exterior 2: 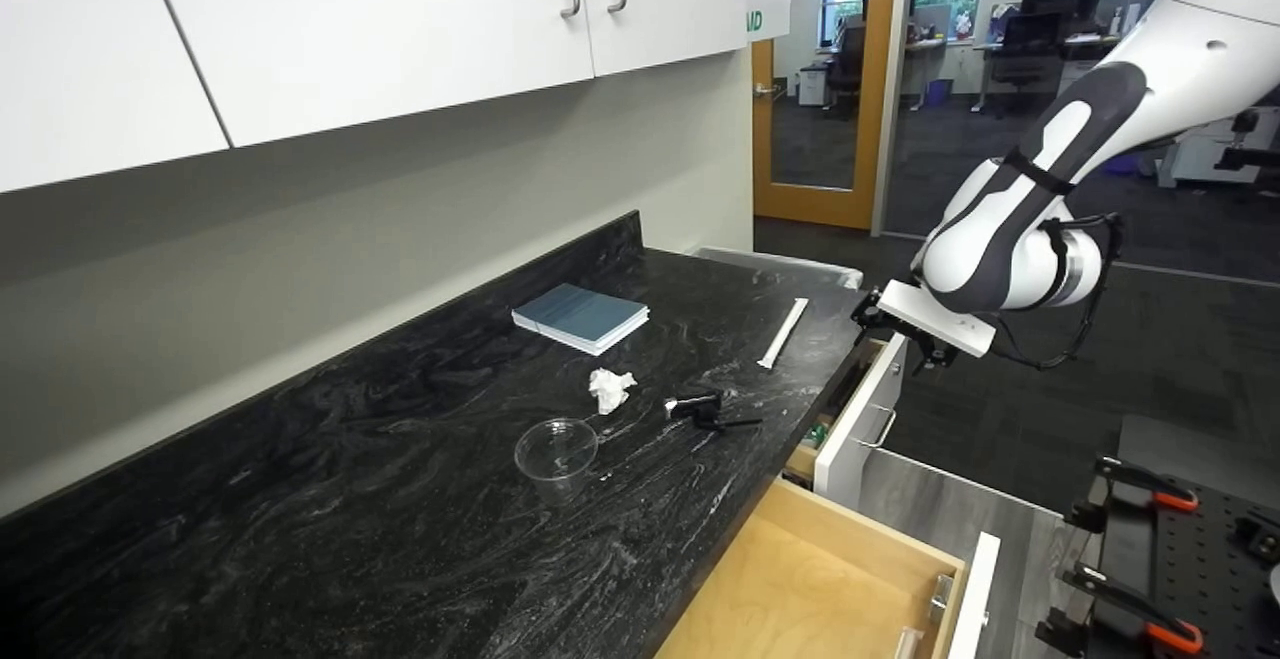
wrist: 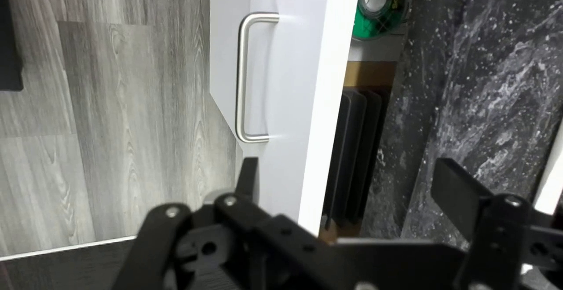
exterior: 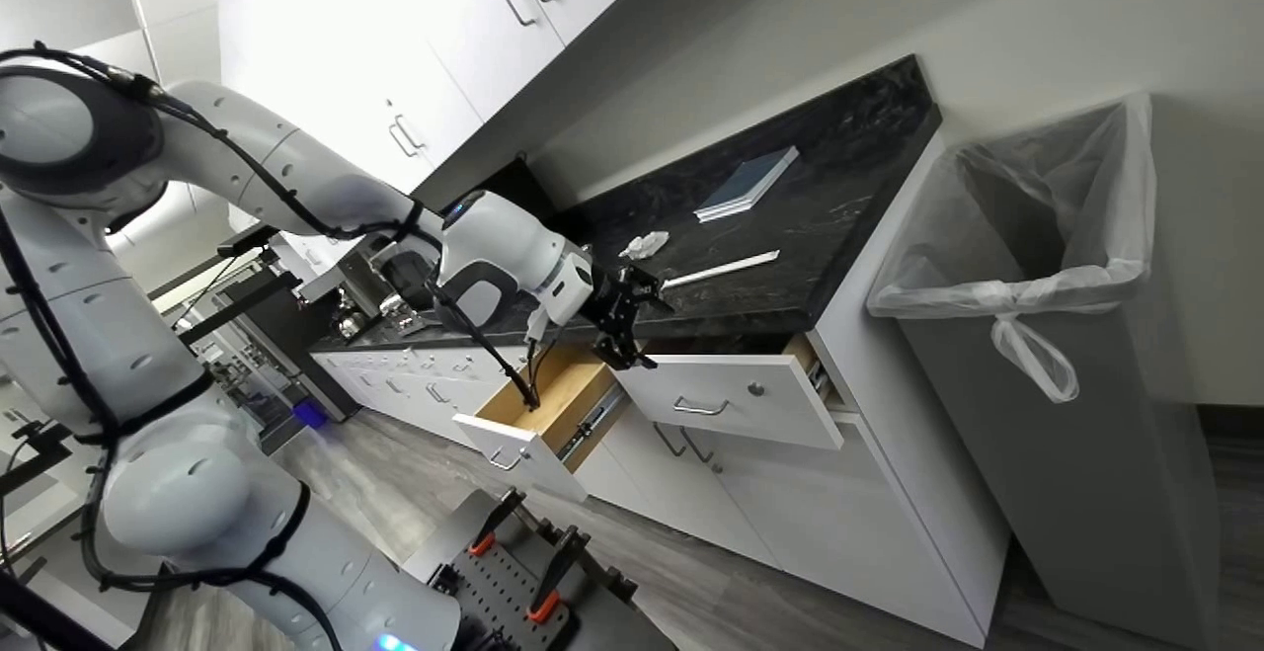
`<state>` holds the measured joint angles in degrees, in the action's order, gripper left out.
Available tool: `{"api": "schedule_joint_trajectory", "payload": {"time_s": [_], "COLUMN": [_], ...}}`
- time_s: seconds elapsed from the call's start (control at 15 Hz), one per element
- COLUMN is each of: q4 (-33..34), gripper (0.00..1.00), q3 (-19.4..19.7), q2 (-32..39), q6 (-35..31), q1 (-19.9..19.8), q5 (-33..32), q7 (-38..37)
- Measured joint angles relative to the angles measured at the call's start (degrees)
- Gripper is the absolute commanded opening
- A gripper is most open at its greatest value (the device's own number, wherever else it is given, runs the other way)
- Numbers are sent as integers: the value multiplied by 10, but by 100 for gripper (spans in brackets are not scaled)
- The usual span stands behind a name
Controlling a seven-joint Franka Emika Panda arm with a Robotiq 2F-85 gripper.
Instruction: Open the first and second top drawers from the right of the cabinet. Pick up the tape from the first drawer and put it in the second drawer.
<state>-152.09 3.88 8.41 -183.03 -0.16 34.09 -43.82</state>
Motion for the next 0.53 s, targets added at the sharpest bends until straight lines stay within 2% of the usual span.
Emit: {"api": "schedule_joint_trajectory", "payload": {"time_s": [0.4, 0.53], "q4": [36, 47], "gripper": [100, 100], "q3": [-124, -146], "q2": [52, 75], "q6": [-6, -10], "q1": [-143, -174], "q5": [45, 46], "q7": [58, 68]}}
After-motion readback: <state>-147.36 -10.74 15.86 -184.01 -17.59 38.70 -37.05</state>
